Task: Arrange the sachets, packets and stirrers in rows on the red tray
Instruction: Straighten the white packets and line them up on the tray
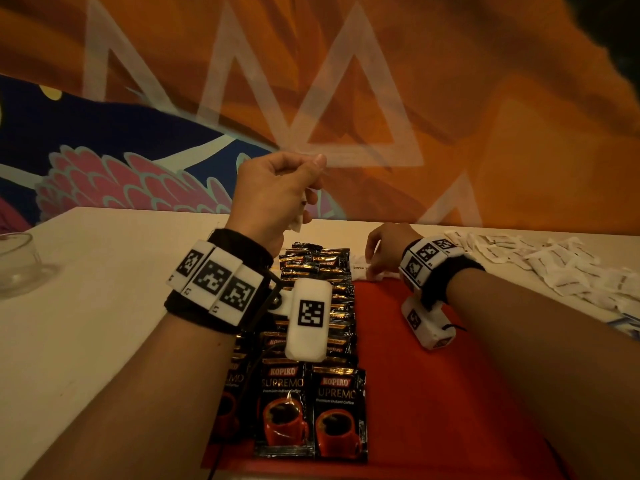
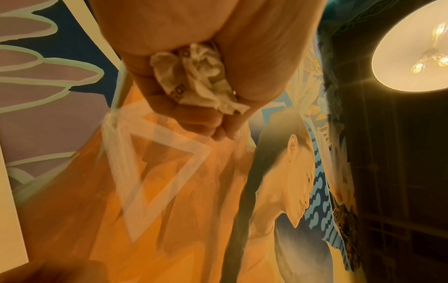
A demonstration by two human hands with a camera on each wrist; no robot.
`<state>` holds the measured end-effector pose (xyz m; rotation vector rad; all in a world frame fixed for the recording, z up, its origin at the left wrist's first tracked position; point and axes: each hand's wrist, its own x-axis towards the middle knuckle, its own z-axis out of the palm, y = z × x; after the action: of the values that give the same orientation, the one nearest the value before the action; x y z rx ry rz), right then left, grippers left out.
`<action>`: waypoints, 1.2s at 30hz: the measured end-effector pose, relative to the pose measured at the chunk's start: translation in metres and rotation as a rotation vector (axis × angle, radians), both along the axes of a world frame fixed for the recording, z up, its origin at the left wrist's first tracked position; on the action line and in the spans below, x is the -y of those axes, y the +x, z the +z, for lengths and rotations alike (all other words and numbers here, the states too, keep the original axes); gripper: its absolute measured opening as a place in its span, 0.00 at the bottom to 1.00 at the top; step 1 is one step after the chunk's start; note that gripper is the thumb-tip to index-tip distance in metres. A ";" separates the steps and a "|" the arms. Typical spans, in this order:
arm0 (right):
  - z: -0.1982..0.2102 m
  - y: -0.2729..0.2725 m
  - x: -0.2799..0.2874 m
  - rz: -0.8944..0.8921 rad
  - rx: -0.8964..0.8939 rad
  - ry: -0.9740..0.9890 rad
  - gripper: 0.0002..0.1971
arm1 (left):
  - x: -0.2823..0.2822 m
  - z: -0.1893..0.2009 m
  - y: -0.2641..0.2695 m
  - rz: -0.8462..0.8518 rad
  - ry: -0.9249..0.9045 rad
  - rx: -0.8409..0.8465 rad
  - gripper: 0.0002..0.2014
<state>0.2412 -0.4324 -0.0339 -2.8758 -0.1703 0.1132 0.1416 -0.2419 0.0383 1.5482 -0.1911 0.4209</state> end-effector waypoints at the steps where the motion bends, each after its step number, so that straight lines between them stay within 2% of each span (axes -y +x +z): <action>1: 0.003 0.000 0.001 -0.003 0.025 0.034 0.14 | 0.000 0.001 0.000 -0.005 -0.011 -0.011 0.09; 7: 0.036 -0.024 0.002 0.061 0.204 0.399 0.08 | 0.004 0.004 -0.003 -0.157 -0.167 -0.159 0.25; 11: 0.057 -0.067 -0.011 0.190 0.348 0.687 0.07 | 0.007 0.002 -0.004 -0.186 -0.155 -0.217 0.33; 14: 0.068 -0.098 -0.021 0.304 0.347 0.921 0.09 | 0.010 0.000 -0.005 -0.222 -0.131 -0.228 0.38; 16: 0.070 -0.110 -0.026 0.339 0.303 0.965 0.11 | 0.014 0.000 -0.006 -0.229 -0.137 -0.222 0.38; 19: 0.065 -0.116 -0.033 0.336 0.281 0.920 0.08 | 0.019 -0.001 -0.007 -0.250 -0.148 -0.212 0.38; 21: 0.061 -0.117 -0.032 0.315 0.261 0.969 0.06 | 0.022 -0.002 -0.008 -0.265 -0.120 -0.205 0.37; 26: 0.065 -0.115 -0.026 0.235 0.154 1.238 0.08 | 0.021 -0.003 -0.009 -0.284 -0.002 -0.210 0.27; 30: 0.072 -0.112 -0.019 0.141 0.168 1.479 0.06 | 0.016 -0.007 -0.005 -0.340 0.030 -0.136 0.20; 34: 0.069 -0.112 -0.018 0.121 0.207 1.514 0.12 | 0.016 -0.010 -0.003 -0.261 0.024 -0.047 0.06; 36: 0.067 -0.111 -0.019 0.128 0.185 1.507 0.14 | 0.018 -0.010 -0.003 -0.203 0.019 -0.018 0.04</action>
<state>0.1298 -0.4134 0.0332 -1.3657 -0.2987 -0.1900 0.1381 -0.2604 0.0280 1.5333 -0.3357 0.2462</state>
